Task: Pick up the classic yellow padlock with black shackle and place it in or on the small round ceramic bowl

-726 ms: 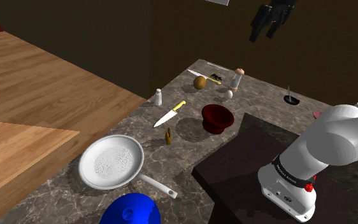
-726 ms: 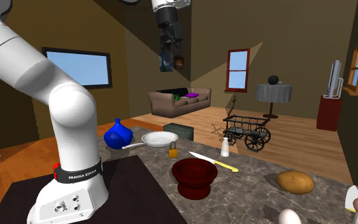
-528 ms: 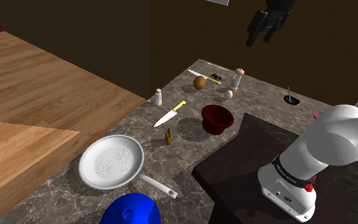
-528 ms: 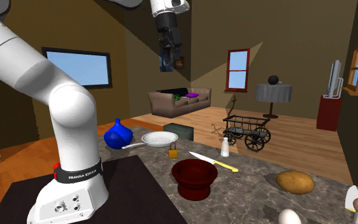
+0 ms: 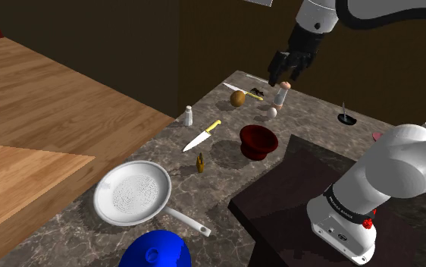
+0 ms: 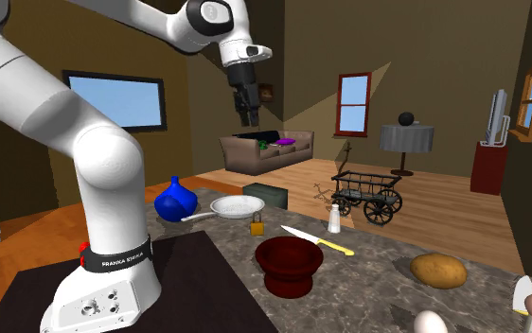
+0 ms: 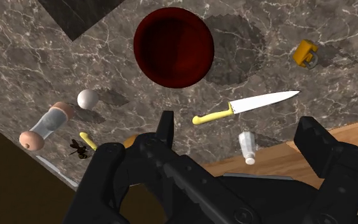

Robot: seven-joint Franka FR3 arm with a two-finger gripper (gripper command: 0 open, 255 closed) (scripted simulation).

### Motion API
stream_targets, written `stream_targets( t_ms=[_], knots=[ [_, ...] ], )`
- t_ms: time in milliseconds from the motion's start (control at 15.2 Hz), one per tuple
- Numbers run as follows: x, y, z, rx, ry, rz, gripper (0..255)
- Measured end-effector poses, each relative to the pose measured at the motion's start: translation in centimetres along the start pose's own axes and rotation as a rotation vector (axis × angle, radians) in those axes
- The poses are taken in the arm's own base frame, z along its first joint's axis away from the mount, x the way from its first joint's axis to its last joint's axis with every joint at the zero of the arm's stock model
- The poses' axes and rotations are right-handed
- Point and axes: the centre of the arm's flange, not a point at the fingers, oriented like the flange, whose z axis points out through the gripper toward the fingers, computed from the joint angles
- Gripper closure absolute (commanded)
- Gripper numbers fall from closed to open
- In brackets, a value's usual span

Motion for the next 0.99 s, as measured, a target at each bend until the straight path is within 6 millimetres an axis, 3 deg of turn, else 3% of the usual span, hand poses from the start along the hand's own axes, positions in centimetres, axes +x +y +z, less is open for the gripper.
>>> stream_targets(
  t_ms=[990],
  knots=[
    [-1.6,-11.3,15.9,0.001,0.028,0.118,0]
  ],
)
